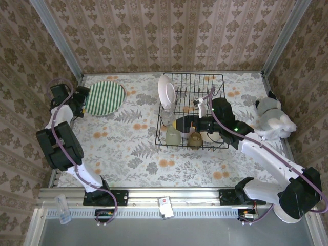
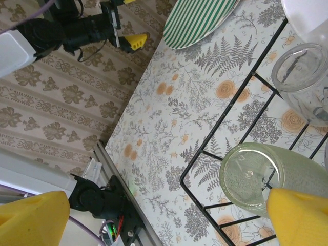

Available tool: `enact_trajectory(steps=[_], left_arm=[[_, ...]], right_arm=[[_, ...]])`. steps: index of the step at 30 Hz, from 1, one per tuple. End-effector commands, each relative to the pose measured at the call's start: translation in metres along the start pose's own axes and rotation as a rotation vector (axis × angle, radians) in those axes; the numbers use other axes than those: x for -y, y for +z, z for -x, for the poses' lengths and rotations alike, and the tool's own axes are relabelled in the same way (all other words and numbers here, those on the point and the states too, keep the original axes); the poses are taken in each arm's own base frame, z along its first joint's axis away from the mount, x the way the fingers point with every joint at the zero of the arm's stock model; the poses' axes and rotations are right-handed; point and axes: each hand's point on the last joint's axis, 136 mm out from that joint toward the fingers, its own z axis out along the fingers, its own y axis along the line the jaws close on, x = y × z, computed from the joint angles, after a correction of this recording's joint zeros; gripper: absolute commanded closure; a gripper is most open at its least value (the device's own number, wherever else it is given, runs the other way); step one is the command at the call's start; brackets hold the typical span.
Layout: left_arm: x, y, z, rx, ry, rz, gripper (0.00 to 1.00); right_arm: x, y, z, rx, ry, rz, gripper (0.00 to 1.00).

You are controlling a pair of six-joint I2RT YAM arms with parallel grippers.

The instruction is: Unload the mixed dishes from the dish rack

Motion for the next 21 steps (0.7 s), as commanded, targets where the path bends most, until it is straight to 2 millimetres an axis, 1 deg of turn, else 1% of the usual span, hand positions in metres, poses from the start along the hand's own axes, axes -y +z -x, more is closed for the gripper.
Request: enact_trajectory(steps=[1,5,8,10,14,16,17,21], left_arm=[[-0.009,-0.018,-0.009,-0.01,0.048,0.084,0.0],[-0.002,-0.037,-0.019,0.007,0.097,0.081,0.0],[0.011,-0.058,-0.031,0.029,0.136,0.035,0.0],[0.022,-0.072,-0.044,0.033,0.181,0.001,0.0],[0.045,-0.102,-0.077,0.027,0.312,-0.072,0.0],[0.054,-0.116,-0.097,0.008,0.39,-0.105,0.0],[0.057,-0.121,-0.106,-0.002,0.425,-0.115,0.0],[0.064,-0.139,-0.154,-0.074,0.585,-0.18,0.0]], right_arm=[[-0.013,-0.009,0.011,0.038,-0.053,-0.004,0.0],[-0.003,-0.011,0.011,0.044,-0.052,-0.08,0.0],[0.004,-0.014,0.015,0.053,-0.056,-0.143,0.0],[0.007,-0.017,0.019,0.062,-0.065,-0.181,0.0],[0.015,-0.018,0.027,0.069,-0.083,-0.261,0.0],[0.02,-0.016,0.032,0.07,-0.092,-0.313,0.0],[0.023,-0.015,0.034,0.068,-0.097,-0.341,0.0],[0.036,-0.005,0.045,0.059,-0.14,-0.483,0.0]])
